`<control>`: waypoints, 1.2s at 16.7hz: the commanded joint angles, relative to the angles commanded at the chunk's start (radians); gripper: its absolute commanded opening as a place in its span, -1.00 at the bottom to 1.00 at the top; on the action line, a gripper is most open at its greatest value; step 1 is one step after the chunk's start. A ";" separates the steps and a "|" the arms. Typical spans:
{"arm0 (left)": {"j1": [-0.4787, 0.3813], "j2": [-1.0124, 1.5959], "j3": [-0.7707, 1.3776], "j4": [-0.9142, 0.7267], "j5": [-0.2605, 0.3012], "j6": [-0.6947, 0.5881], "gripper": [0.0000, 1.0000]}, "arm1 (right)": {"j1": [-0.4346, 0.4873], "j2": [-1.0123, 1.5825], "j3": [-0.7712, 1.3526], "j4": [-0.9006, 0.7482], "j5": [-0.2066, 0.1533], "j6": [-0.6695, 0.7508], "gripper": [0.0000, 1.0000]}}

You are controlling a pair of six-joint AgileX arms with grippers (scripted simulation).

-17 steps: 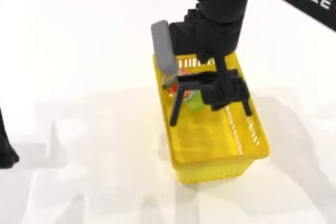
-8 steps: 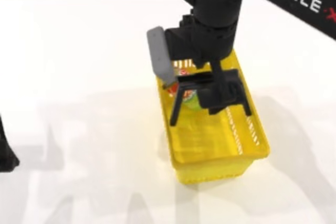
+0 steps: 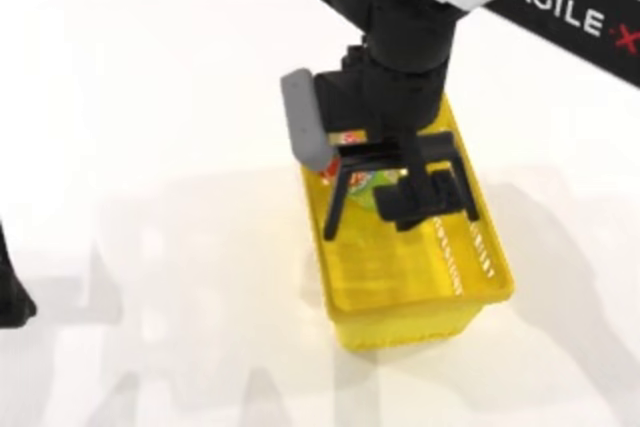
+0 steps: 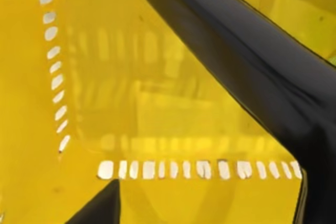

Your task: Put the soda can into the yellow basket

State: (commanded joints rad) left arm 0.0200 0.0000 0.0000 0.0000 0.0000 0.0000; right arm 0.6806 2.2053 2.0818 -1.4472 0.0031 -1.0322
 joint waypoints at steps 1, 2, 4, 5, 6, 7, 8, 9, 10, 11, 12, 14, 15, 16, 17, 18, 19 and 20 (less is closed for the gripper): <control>0.000 0.000 0.000 0.000 0.000 0.000 1.00 | 0.000 0.000 0.000 0.000 0.000 0.000 0.85; 0.000 0.000 0.000 0.000 0.000 0.000 1.00 | 0.000 0.000 0.000 0.000 0.000 0.000 0.70; 0.000 0.000 0.000 0.000 0.000 0.000 1.00 | 0.000 0.000 0.000 0.000 0.000 0.000 0.40; 0.000 0.000 0.000 0.000 0.000 0.000 1.00 | 0.000 0.000 0.000 0.000 0.000 0.000 0.25; 0.000 0.000 0.000 0.000 0.000 0.000 1.00 | 0.000 0.000 0.000 0.000 0.000 0.000 0.10; 0.000 0.000 0.000 0.000 0.000 0.000 1.00 | 0.000 0.000 0.000 0.000 0.000 0.000 -0.06; 0.000 0.000 0.000 0.000 0.000 0.000 1.00 | 0.000 0.000 0.000 0.000 0.000 0.000 -0.21; 0.000 0.000 0.000 0.000 0.000 0.000 1.00 | 0.000 0.000 0.000 0.000 0.000 0.000 -0.36; 0.000 0.000 0.000 0.000 0.000 0.000 1.00 | 0.000 0.000 0.000 0.000 0.000 0.000 -0.51; 0.000 0.000 0.000 0.000 0.000 0.000 1.00 | 0.000 0.000 0.000 0.000 0.000 0.000 -0.66; 0.000 0.000 0.000 0.000 0.000 0.000 1.00 | 0.000 0.000 0.000 0.000 0.000 0.000 -0.81; 0.000 0.000 0.000 0.000 0.000 0.000 1.00 | 0.000 0.000 0.000 0.000 0.000 0.000 -1.00; 0.000 0.000 0.000 0.000 0.000 0.000 1.00 | 0.000 0.000 0.000 0.000 0.000 0.000 -1.00; 0.000 0.000 0.000 0.000 0.000 0.000 1.00 | 0.000 0.000 0.000 0.000 0.000 0.000 -1.00; 0.000 0.000 0.000 0.000 0.000 0.000 1.00 | 0.000 0.000 0.000 0.000 0.000 0.000 -1.00; 0.000 0.000 0.000 0.000 0.000 0.000 1.00 | 0.000 0.000 0.000 0.000 0.000 0.000 -1.00; 0.000 0.000 0.000 0.000 0.000 0.000 1.00 | 0.000 0.000 0.000 0.000 0.000 0.000 -1.00; 0.000 0.000 0.000 0.000 0.000 0.000 1.00 | 0.000 0.000 0.000 0.000 0.000 0.000 -1.00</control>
State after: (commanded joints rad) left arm 0.0200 0.0000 0.0000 0.0000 0.0000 0.0000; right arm 0.6806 2.2053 2.0818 -1.4472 0.0031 -1.0322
